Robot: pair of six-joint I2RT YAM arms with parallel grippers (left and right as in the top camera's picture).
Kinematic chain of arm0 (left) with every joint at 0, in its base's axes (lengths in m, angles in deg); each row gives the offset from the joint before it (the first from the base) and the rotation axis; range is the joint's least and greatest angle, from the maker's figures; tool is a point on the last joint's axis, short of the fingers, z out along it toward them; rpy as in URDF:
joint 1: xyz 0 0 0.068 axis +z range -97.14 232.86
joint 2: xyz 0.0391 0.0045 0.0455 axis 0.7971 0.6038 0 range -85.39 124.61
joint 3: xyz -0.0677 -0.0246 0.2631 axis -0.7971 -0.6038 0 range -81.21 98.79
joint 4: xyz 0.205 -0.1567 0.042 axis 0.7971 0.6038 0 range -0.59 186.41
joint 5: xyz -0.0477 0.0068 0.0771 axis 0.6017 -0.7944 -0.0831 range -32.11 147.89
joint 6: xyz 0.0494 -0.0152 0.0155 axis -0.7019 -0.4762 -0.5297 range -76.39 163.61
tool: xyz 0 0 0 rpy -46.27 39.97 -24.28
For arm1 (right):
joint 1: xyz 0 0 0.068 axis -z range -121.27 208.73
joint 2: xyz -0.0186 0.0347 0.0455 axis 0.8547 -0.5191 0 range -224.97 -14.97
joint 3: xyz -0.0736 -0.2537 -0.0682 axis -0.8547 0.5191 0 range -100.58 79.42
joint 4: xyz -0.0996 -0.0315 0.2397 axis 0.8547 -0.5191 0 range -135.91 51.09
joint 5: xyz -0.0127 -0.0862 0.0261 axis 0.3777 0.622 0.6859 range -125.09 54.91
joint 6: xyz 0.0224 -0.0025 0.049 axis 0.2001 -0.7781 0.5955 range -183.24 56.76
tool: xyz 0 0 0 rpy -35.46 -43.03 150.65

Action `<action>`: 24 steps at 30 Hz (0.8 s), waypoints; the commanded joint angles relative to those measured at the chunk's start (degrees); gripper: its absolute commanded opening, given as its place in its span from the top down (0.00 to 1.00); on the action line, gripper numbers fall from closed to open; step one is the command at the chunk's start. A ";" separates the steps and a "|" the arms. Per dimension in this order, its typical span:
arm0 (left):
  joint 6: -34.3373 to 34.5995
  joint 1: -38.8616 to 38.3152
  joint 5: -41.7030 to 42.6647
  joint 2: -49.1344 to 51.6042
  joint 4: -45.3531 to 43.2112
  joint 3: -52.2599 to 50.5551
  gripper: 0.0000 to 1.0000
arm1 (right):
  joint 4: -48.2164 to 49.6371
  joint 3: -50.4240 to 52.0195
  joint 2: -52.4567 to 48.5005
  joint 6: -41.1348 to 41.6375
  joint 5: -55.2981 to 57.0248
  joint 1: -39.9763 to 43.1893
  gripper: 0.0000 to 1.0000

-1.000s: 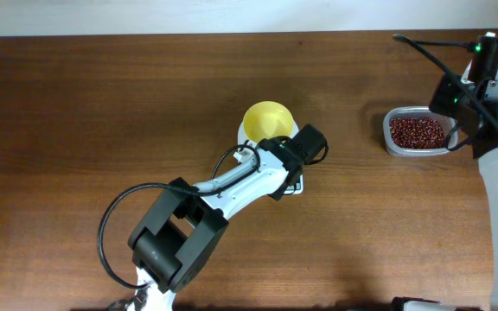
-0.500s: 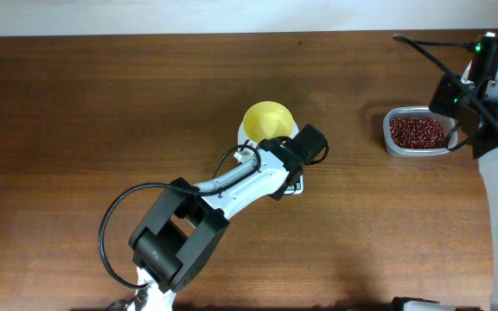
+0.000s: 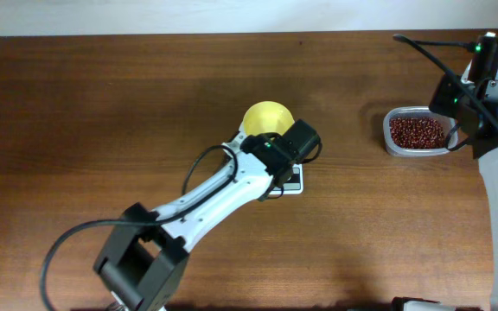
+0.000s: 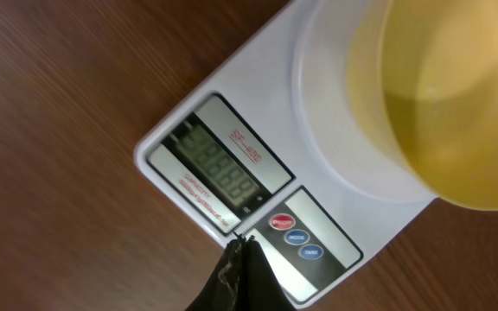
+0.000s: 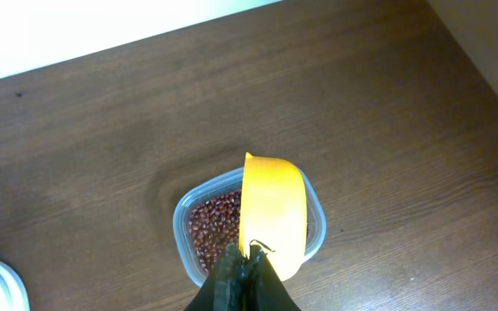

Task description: Scoop item into bowl and weigh 50g on scale

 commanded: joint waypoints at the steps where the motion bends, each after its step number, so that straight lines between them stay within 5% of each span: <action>1: -8.31 2.60 -6.47 -6.16 10.21 -0.48 1.00 | 0.15 -0.15 0.00 -0.04 0.35 0.28 0.96; 2: -12.66 3.15 -7.32 -6.75 13.38 -0.48 0.85 | 0.15 -0.15 0.00 -0.02 0.35 0.28 0.96; 3: -16.94 4.04 -8.35 -7.37 16.68 -0.48 0.49 | 0.15 -0.15 0.00 -0.04 0.35 0.28 0.96; 7: -33.83 9.22 -10.47 -9.73 18.67 -0.48 0.29 | 0.15 -0.15 0.00 -1.03 0.37 0.28 0.96; 11: -75.97 13.73 -0.50 -10.34 11.15 -0.39 0.01 | 0.50 -0.15 0.00 -5.22 0.79 0.28 0.96; 13: -84.91 17.25 7.43 -10.34 8.92 -0.39 0.01 | 0.76 -0.15 0.00 -6.32 2.21 0.28 0.96; 16: -88.00 23.82 11.67 -10.69 10.99 -0.37 0.01 | 0.83 -0.15 0.00 -6.27 6.54 0.61 0.96; 19: -102.44 30.08 27.82 -11.52 11.85 -0.39 0.03 | 0.15 -0.15 0.00 -6.25 4.76 1.77 0.96; 24: -104.69 36.26 10.14 -11.50 1.16 -0.42 0.01 | -4.35 -0.15 0.02 -6.23 4.31 1.75 0.96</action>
